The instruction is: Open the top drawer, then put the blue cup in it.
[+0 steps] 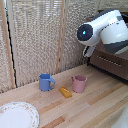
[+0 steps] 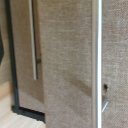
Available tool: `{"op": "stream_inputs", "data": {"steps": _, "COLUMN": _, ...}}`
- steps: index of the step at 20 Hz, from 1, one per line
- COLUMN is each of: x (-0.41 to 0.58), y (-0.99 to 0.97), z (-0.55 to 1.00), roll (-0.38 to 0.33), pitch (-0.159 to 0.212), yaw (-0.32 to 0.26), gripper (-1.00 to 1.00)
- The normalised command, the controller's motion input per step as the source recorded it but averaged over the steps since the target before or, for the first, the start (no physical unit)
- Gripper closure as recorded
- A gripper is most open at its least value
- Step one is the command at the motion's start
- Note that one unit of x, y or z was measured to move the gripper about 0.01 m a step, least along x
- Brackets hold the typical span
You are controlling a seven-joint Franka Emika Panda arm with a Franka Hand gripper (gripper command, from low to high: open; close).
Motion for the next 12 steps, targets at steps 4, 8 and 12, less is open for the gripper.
{"op": "stream_inputs", "data": {"steps": 4, "x": 0.206, "y": 0.52, "z": 0.19, "roll": 0.302, "pitch": 0.000, "yaw": -0.105, "gripper": -1.00}}
{"op": "stream_inputs", "data": {"steps": 8, "x": 0.243, "y": 0.50, "z": 0.17, "roll": 0.305, "pitch": 0.000, "yaw": -0.109, "gripper": -1.00}}
{"op": "stream_inputs", "data": {"steps": 12, "x": 0.347, "y": 0.48, "z": 0.19, "roll": 0.287, "pitch": 0.028, "yaw": -0.112, "gripper": -1.00}}
